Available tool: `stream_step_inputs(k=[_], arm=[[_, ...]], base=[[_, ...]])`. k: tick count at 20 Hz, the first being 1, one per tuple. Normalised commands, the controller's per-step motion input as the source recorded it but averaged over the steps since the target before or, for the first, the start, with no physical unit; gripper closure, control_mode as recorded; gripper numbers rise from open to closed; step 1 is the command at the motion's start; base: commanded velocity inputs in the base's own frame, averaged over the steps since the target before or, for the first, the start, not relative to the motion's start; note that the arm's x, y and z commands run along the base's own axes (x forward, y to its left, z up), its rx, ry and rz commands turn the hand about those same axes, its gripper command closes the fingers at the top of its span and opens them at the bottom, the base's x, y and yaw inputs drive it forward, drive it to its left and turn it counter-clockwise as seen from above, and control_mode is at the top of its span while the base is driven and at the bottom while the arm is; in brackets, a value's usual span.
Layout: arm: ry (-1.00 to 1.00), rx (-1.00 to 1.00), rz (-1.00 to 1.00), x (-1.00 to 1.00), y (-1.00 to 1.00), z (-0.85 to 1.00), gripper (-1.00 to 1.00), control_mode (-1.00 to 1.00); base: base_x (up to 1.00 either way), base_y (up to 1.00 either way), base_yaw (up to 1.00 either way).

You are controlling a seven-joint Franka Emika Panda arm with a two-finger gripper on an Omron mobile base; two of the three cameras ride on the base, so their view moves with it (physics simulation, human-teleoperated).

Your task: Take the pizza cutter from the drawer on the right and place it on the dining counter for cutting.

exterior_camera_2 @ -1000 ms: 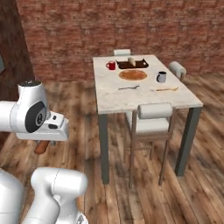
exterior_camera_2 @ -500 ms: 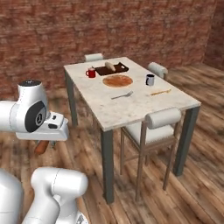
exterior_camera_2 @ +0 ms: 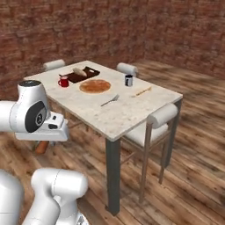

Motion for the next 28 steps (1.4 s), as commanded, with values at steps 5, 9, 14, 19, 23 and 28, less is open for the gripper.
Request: stream_step_inputs(k=[5,9,14,19,23,28], arm=[[0.0,0.0,0.0,0.0,0.0,0.0,1.0,1.0],[0.0,0.0,0.0,0.0,0.0,0.0,1.0,1.0],[0.0,0.0,0.0,0.0,0.0,0.0,1.0,1.0],[0.0,0.0,0.0,0.0,0.0,0.0,1.0,1.0],[0.0,0.0,0.0,0.0,0.0,0.0,1.0,1.0],[0.0,0.0,0.0,0.0,0.0,0.0,1.0,1.0]], base=[[0.07,0.8,-0.73],[0.03,0.78,-0.75],[0.04,0.86,-0.71],[0.05,1.0,-0.34],[0.09,1.0,-0.12],[0.16,0.85,0.0]])
